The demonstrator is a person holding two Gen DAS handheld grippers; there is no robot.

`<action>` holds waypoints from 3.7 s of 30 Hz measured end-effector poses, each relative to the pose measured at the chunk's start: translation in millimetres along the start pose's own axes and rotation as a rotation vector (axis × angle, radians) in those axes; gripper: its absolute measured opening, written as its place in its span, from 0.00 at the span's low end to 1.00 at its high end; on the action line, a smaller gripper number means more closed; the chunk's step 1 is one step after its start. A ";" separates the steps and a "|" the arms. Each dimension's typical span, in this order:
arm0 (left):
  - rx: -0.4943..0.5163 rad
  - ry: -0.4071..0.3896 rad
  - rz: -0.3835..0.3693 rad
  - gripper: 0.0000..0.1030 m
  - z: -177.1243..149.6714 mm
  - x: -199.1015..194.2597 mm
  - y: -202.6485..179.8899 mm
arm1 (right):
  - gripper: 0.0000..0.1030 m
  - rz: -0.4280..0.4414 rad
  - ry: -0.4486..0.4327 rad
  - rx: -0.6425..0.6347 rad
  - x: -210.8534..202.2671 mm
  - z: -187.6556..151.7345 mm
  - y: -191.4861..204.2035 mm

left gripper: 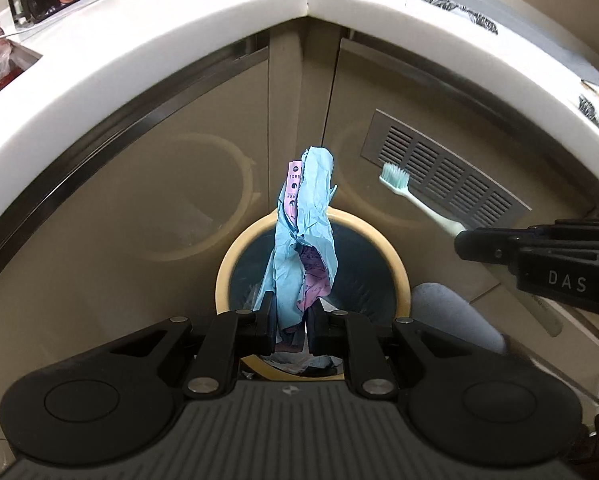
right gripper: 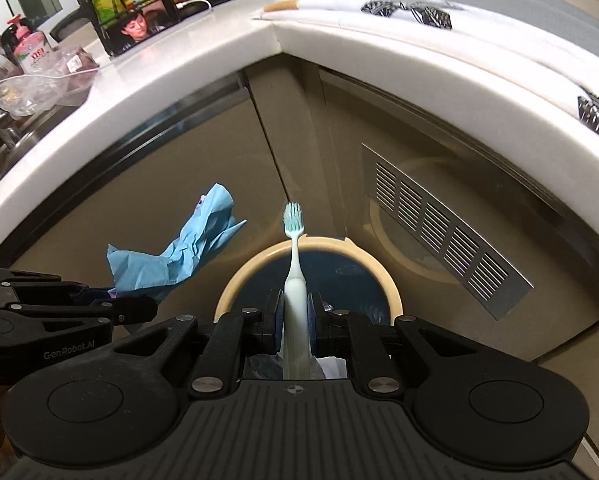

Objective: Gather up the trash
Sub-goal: 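Carry the glove and toothbrush with both grippers down toward the bin, then lower the glove and toothbrush with both grippers into the bin, then open both grippers to drop the glove and toothbrush into the bin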

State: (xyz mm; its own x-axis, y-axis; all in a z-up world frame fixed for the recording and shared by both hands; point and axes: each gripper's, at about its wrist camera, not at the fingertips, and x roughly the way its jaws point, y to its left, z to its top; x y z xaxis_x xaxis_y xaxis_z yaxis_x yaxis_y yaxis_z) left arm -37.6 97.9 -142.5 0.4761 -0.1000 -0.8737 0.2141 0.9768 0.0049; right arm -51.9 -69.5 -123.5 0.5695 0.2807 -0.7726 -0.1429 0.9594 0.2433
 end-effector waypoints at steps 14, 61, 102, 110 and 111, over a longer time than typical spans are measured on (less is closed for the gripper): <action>-0.006 0.039 -0.006 0.15 3.7 21.2 0.2 | 0.13 -0.013 0.043 -0.013 30.4 1.2 -3.4; -0.013 0.312 -0.013 0.15 34.0 172.0 4.2 | 0.13 -0.095 0.319 0.027 172.1 -5.4 -12.7; 0.020 0.377 0.064 0.89 35.7 216.7 3.5 | 0.38 -0.163 0.421 0.074 208.3 2.0 -17.7; -0.014 0.334 0.059 0.99 35.9 175.5 15.4 | 0.68 -0.184 0.401 0.078 176.7 9.1 -20.4; -0.015 0.325 0.062 0.99 35.1 167.6 16.0 | 0.69 -0.179 0.390 0.072 169.4 9.5 -19.1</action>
State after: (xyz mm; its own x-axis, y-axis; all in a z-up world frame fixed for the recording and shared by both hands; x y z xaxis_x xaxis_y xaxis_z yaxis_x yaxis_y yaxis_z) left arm 75.5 90.1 -271.7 0.1906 0.0225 -0.9814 0.1792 0.9821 0.0573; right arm 55.1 -40.5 -253.5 0.2294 0.1129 -0.9668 -0.0046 0.9934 0.1149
